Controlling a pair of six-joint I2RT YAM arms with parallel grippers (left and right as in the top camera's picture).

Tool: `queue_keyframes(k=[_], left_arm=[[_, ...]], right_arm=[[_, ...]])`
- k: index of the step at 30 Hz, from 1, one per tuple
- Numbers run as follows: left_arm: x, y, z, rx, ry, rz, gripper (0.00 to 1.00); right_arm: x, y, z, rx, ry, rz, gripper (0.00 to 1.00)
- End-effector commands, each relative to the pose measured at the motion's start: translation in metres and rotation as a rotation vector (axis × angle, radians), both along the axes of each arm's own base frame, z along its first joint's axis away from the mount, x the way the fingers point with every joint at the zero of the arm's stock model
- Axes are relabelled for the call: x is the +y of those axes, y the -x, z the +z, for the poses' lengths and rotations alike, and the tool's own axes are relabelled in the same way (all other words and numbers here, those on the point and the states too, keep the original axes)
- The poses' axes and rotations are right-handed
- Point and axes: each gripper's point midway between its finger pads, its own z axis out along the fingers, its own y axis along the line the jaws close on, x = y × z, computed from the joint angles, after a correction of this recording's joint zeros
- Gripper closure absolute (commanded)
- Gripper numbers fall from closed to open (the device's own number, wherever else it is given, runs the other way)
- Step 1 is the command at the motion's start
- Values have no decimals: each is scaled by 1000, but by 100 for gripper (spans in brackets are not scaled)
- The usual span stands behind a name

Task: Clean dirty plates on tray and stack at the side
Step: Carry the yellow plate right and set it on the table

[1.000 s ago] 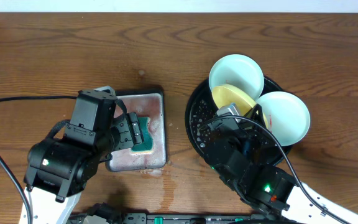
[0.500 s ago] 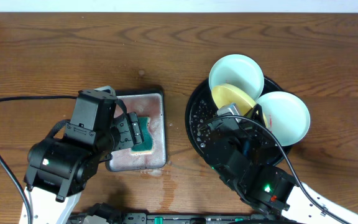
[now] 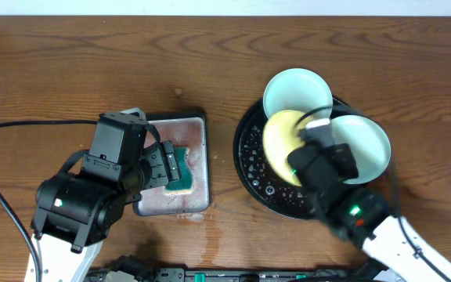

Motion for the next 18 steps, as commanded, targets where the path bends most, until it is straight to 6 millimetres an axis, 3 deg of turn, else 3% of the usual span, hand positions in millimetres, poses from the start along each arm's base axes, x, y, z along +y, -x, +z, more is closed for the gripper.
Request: queue_keyframes(k=[1, 5, 8, 14, 18], left_arm=[[1, 0, 1, -3, -4, -2, 16], [1, 0, 1, -3, -4, -2, 16], [1, 0, 1, -3, -3, -3, 16], [1, 0, 1, -3, -3, -2, 16], [1, 0, 1, -3, -4, -3, 16]], right_arm=[[39, 7, -10, 214, -513, 89, 99], [-5, -12, 13, 173, -703, -7, 99], [-60, -22, 20, 110, -790, -151, 99], [-207, -16, 3, -50, -885, -671, 99], [-280, -3, -25, -127, -1010, -987, 99]])
